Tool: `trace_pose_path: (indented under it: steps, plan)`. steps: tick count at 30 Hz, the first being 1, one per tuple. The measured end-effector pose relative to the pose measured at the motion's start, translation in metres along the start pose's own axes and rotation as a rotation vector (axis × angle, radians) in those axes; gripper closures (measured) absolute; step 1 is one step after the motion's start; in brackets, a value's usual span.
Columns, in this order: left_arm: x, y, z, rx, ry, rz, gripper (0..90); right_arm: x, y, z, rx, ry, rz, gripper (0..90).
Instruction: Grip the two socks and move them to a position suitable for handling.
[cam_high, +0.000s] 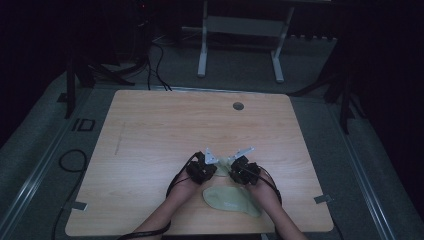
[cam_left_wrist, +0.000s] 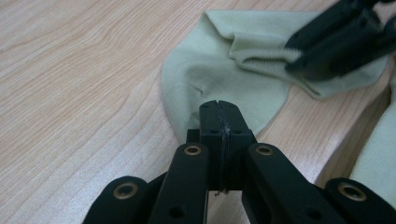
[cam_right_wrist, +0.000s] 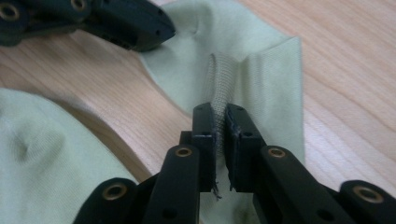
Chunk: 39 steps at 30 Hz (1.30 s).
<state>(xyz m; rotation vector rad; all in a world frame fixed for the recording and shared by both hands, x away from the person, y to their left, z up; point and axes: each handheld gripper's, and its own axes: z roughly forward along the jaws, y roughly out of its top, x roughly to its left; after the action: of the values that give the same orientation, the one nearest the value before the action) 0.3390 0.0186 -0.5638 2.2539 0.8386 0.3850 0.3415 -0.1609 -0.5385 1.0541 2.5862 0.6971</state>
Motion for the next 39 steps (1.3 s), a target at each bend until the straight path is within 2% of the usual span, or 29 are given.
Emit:
trace_pose_path:
  steps: [3, 6, 9, 15, 20, 21, 22, 25, 26, 27, 29, 30, 33, 34, 37, 39]
  plan:
    - [0.0, -0.001, 0.0, -0.005, -0.001, -0.006, 88.9, -0.01, 0.001, -0.013, -0.043, -0.004, 0.037, 83.8]
    - [0.0, -0.001, 0.0, -0.007, 0.001, -0.007, 89.0, -0.027, -0.001, -0.027, -0.082, -0.011, 0.089, 83.7]
    - [-0.001, 0.0, 0.0, -0.002, 0.005, 0.005, 89.0, -0.044, -0.004, -0.034, -0.092, -0.033, 0.126, 83.3]
    - [0.001, 0.001, 0.0, 0.005, 0.0, 0.018, 88.9, -0.069, -0.014, -0.028, -0.038, -0.059, 0.168, 82.5]
    - [0.002, 0.001, 0.001, 0.003, 0.001, 0.016, 88.7, -0.082, -0.023, -0.023, -0.024, -0.068, 0.206, 79.8]
    - [0.004, 0.001, 0.001, 0.0, 0.0, 0.016, 88.7, -0.084, -0.025, -0.022, -0.018, -0.08, 0.214, 77.1]
    - [0.005, 0.001, 0.001, -0.002, -0.005, 0.01, 88.5, -0.089, -0.03, -0.019, -0.014, -0.096, 0.226, 69.7]
    - [0.008, 0.001, 0.002, -0.006, -0.006, 0.01, 87.9, -0.096, -0.035, -0.019, -0.014, -0.103, 0.257, 65.2]
    - [0.008, 0.001, 0.002, -0.006, -0.006, 0.01, 87.9, -0.096, -0.035, -0.019, -0.014, -0.103, 0.257, 65.2]
    - [0.008, 0.001, 0.002, -0.006, -0.003, 0.009, 87.9, -0.097, -0.034, -0.026, -0.048, -0.093, 0.272, 71.2]
    - [0.008, 0.002, 0.002, -0.006, -0.001, 0.011, 87.9, -0.096, -0.033, -0.028, -0.058, -0.088, 0.267, 71.8]
    - [0.008, 0.002, 0.003, -0.007, 0.0, 0.012, 87.9, -0.091, -0.03, -0.034, -0.079, -0.087, 0.243, 79.3]
    - [0.008, 0.002, 0.003, -0.007, 0.0, 0.009, 87.9, -0.088, -0.028, -0.035, -0.088, -0.078, 0.23, 80.8]
    - [0.008, 0.002, 0.003, -0.007, 0.001, 0.01, 87.9, -0.08, -0.023, -0.036, -0.101, -0.065, 0.194, 87.1]
    - [0.007, 0.002, 0.003, -0.007, 0.003, 0.013, 87.9, -0.073, -0.019, -0.028, -0.078, -0.065, 0.163, 89.3]
    - [0.008, 0.002, 0.003, -0.006, 0.0, 0.012, 87.9, -0.074, -0.02, -0.02, -0.055, -0.061, 0.172, 89.3]
